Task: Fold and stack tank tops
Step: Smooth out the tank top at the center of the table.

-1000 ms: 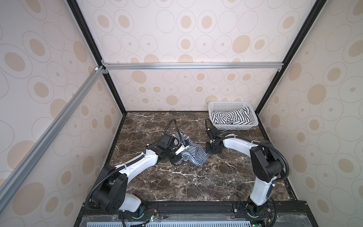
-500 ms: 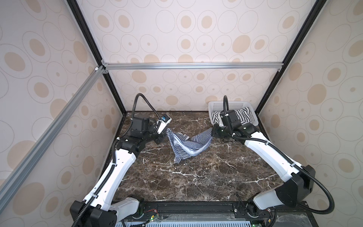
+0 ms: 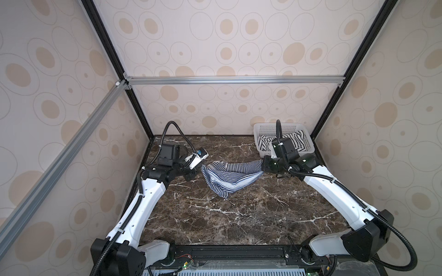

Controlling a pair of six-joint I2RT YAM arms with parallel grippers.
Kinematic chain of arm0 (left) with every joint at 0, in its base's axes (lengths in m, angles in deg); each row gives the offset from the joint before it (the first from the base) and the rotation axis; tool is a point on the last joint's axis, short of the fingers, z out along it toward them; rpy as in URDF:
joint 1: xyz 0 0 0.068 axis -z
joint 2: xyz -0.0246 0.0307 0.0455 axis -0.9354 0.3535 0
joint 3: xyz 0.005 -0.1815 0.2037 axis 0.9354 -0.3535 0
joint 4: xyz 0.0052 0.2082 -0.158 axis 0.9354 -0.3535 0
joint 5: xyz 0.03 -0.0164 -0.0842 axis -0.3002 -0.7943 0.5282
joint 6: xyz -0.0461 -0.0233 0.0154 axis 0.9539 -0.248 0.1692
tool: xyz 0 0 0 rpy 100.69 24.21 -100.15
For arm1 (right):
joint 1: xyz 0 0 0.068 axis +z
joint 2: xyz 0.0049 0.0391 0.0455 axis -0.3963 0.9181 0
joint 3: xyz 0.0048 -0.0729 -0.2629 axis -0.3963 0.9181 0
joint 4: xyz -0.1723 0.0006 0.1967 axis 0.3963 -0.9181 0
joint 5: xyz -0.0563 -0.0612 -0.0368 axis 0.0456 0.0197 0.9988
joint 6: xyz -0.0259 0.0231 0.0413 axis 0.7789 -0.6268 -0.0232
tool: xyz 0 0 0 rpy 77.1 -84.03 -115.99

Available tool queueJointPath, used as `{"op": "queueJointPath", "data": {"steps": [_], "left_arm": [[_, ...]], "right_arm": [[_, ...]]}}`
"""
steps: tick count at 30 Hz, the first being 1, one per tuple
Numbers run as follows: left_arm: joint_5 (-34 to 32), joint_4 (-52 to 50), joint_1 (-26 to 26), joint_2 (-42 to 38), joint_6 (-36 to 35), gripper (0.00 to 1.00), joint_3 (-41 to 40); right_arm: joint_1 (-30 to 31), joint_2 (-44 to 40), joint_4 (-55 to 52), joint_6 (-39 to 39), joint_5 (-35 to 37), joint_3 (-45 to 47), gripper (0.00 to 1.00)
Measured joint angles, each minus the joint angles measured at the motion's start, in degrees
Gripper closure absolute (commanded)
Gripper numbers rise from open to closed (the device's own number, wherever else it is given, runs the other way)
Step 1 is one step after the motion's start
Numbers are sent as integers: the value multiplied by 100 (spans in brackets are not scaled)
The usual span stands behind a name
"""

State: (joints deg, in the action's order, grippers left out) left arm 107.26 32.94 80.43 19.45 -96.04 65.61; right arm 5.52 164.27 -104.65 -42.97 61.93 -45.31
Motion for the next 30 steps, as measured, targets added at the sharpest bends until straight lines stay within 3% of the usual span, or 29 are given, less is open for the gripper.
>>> {"op": "queueJointPath", "data": {"steps": [2,9,14,18,23,30], "left_arm": [[66,-151,-4,151,-306,100,-260],[96,-175,-90,898,-914,62,-654],[101,170,-286,1078,-566,46,-796],[-11,557,-332,518,-133,24,-1252],[-98,514,-330,-177,2,24,-1674],[-498,702,-326,-144,-81,30,-2815]], "right_arm": [[0,125,-33,2,15,188,100],[0,981,-4,52,66,236,100],[0,1473,63,63,13,111,100],[-2,1624,111,68,-2,-114,100],[-2,1818,118,114,-22,-435,100],[-17,2175,98,129,-83,-732,100]]}}
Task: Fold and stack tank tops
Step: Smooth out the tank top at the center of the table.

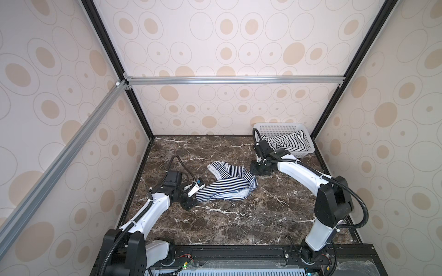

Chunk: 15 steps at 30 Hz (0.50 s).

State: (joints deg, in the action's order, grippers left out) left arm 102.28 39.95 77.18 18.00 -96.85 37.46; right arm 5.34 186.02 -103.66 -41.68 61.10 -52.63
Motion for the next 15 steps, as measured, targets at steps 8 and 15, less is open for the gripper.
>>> {"op": "queueJointPath", "data": {"steps": [8,15], "left_arm": [[90,610,0,577,153,31,-173],[514,754,7,1333,267,47,251]], "right_arm": [[-146,46,-20,0,-26,-52,100],[-203,-2,33,0,-50,151,100]]}}
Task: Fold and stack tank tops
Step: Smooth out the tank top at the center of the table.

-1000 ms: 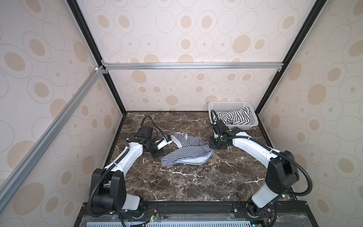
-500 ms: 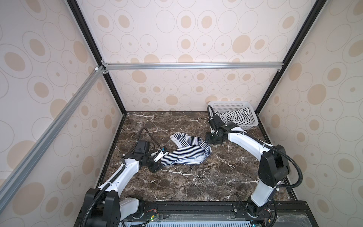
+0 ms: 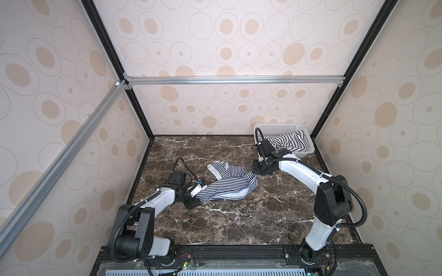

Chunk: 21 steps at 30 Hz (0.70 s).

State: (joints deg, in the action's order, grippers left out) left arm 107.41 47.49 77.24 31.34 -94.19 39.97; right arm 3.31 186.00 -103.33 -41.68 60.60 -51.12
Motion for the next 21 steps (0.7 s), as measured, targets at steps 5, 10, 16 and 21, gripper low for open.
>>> {"op": "queueJointPath", "data": {"steps": [5,10,16,21], "left_arm": [[227,-50,11,365,0,61,238],[372,-186,15,476,7,83,306],[706,-525,13,485,74,99,575],[841,-927,-63,260,229,100,1095]], "right_arm": [[-57,-50,11,0,-7,138,100],[-92,-98,37,0,-15,146,100],[-92,-269,57,9,-37,146,100],[-92,-638,44,44,-127,140,100]]}}
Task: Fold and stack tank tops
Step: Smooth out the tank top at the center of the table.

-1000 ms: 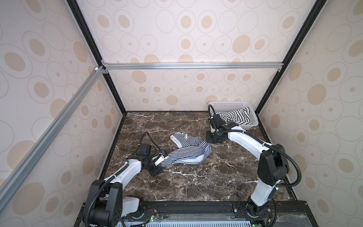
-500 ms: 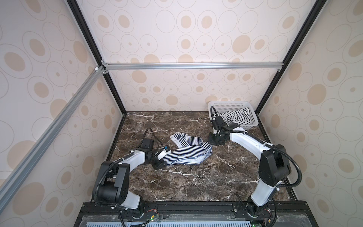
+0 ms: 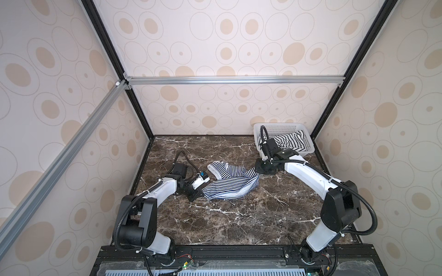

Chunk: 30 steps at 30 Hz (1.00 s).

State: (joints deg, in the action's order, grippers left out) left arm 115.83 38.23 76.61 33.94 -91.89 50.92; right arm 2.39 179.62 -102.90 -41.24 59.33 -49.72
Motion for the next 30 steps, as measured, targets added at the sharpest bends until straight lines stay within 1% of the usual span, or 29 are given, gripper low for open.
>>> {"op": "queueJointPath", "data": {"steps": [3,7,12,16,24,30], "left_arm": [[11,-289,-98,-343,136,100,599],[-44,-616,-254,-717,323,100,1731],[-238,-975,-540,-918,570,100,3458],[-413,-1290,-688,-979,739,100,4496],[-822,-1908,-772,-1491,1034,100,5552],[-955,-2393,-774,-1878,1167,100,6511]], "right_arm": [[0,-369,-59,37,-31,-61,100],[13,-970,-164,74,-37,-417,100],[179,-1635,-271,136,24,-1285,100],[470,-1947,-391,232,129,-2009,100],[949,-2465,-643,299,184,-2465,100],[1368,-2796,-802,280,306,-2518,100]]}}
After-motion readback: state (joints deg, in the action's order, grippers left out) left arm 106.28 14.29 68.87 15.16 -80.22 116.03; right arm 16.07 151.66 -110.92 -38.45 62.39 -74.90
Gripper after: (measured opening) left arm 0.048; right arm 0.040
